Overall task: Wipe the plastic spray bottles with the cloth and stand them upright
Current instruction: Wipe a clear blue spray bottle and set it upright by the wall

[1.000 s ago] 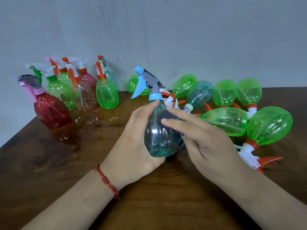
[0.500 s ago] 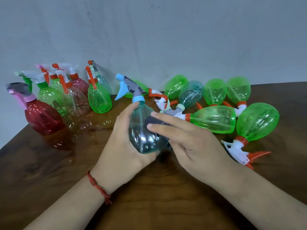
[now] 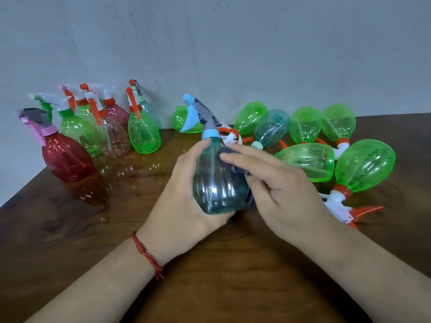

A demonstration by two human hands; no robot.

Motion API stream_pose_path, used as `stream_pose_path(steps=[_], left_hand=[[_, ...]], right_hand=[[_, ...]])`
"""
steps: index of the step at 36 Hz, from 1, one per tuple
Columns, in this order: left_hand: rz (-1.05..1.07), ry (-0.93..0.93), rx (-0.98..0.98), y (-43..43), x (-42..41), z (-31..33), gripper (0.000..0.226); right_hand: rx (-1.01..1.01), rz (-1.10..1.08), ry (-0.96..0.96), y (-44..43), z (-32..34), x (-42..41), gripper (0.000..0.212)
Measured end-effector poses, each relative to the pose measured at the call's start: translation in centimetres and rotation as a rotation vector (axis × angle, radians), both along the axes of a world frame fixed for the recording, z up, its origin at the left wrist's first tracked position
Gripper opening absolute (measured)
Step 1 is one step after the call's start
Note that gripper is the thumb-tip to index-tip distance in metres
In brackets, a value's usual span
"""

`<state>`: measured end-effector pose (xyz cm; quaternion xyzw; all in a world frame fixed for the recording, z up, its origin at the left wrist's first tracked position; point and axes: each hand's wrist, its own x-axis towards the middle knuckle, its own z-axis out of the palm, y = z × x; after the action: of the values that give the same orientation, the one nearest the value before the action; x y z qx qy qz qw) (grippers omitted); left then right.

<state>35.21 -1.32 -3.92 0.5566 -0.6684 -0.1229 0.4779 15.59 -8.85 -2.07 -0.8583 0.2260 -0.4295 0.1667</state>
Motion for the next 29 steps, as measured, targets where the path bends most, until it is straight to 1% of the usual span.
stream_pose_path(steps=[4, 7, 9, 11, 13, 17, 19, 23, 26, 29], left_hand=[[-0.076, -0.147, -0.036, -0.1, -0.7, 0.0, 0.115], [-0.099, -0.178, -0.038, -0.2, -0.6, 0.1, 0.113], [-0.094, -0.174, -0.03, -0.2, -0.5, 0.0, 0.114], [-0.076, -0.15, -0.025, -0.2, -0.4, -0.3, 0.115], [-0.041, -0.11, -0.019, -0.3, -0.4, -0.6, 0.117], [0.101, 0.057, 0.007, -0.6, 0.4, -0.6, 0.121], [0.146, 0.108, 0.015, -0.7, 0.9, -0.4, 0.12], [0.162, 0.255, 0.024, -1.1, 1.2, -0.3, 0.114], [0.16, 0.296, 0.027, -1.2, 1.1, -0.5, 0.111], [0.127, 0.236, 0.028, -1.1, 0.8, -0.5, 0.114]], right_hand=[[0.211, -0.043, -0.145, -0.3, 0.1, 0.1, 0.044], [0.34, -0.035, -0.187, -0.3, 0.2, -0.1, 0.042], [0.36, -0.033, -0.177, -0.2, 0.1, -0.1, 0.041], [0.336, -0.03, -0.16, -0.3, -0.1, -0.1, 0.043], [0.263, -0.025, -0.128, -0.3, -0.3, -0.1, 0.046], [0.107, 0.049, -0.016, -0.2, -0.9, -0.1, 0.051], [0.078, 0.089, 0.036, 0.0, -1.0, 0.0, 0.05], [0.009, 0.119, 0.087, 0.1, -1.0, -0.1, 0.05], [-0.006, 0.12, 0.095, 0.0, -0.9, -0.2, 0.051], [0.005, 0.086, 0.078, -0.1, -0.8, -0.1, 0.051]])
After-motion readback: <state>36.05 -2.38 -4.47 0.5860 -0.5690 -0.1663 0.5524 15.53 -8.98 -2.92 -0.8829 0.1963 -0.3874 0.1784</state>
